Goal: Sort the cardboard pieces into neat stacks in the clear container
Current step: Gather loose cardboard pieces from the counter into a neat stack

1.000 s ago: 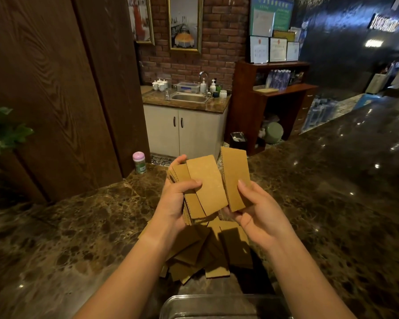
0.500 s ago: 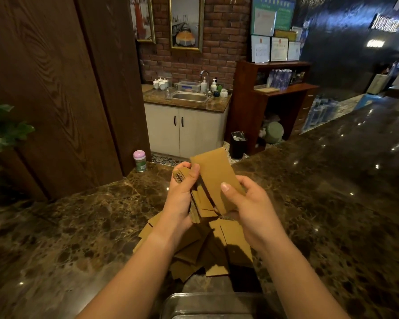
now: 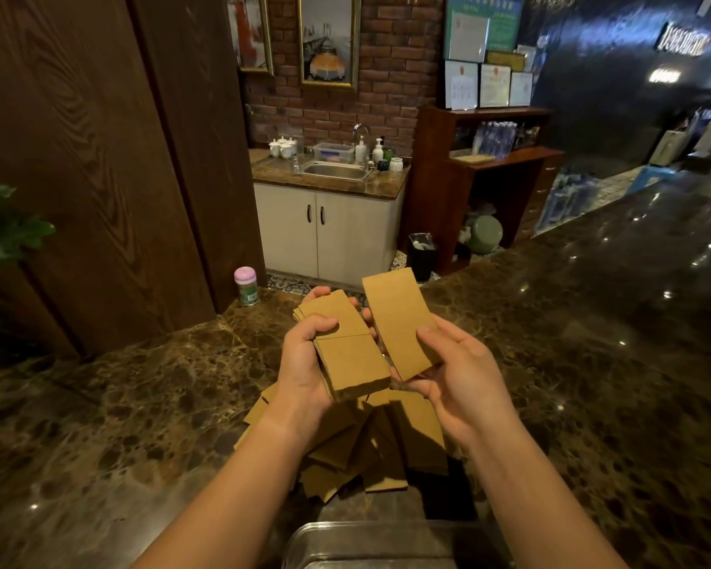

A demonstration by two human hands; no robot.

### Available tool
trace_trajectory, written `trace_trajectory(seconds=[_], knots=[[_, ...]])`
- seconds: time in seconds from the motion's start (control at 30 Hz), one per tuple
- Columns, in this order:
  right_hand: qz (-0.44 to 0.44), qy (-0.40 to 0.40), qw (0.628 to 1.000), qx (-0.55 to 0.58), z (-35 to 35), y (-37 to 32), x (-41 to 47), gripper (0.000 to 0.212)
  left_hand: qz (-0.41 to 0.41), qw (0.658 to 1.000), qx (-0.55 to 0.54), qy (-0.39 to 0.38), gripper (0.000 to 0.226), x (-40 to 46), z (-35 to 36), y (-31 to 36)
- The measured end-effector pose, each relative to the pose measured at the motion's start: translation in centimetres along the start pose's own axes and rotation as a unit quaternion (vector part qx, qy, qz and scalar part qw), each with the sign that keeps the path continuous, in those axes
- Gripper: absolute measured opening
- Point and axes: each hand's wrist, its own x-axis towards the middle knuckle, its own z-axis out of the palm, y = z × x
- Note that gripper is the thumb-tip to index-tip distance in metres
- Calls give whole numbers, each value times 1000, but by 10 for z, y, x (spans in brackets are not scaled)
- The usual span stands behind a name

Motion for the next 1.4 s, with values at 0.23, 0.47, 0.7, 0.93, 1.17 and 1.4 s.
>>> trace_trajectory(seconds=[0.23,0.47,0.7,0.93,1.17,1.4], knots=[[-90,32,990,-100,6,4,-5,25,-8,998,42,44,23,0,6,-1],[-235,-78,748,-616,18,35,-10,74,-84,989,59,107,71,3,12,-11],[-245,-112,659,-703,3,40,4,70,-68,997,27,31,52,-7,-10,-8],[-288,-96,700,-647,-2,53,12,75,-119,991,-11,60,34,-9,-8,-22],[-386,-77,681,-617,-4,59,20,73,-120,992,28,34,41,-9,0,-20],[-333,-114,711,-609,-1,63,26,66,-114,989,31,89,44,-11,-6,-15]])
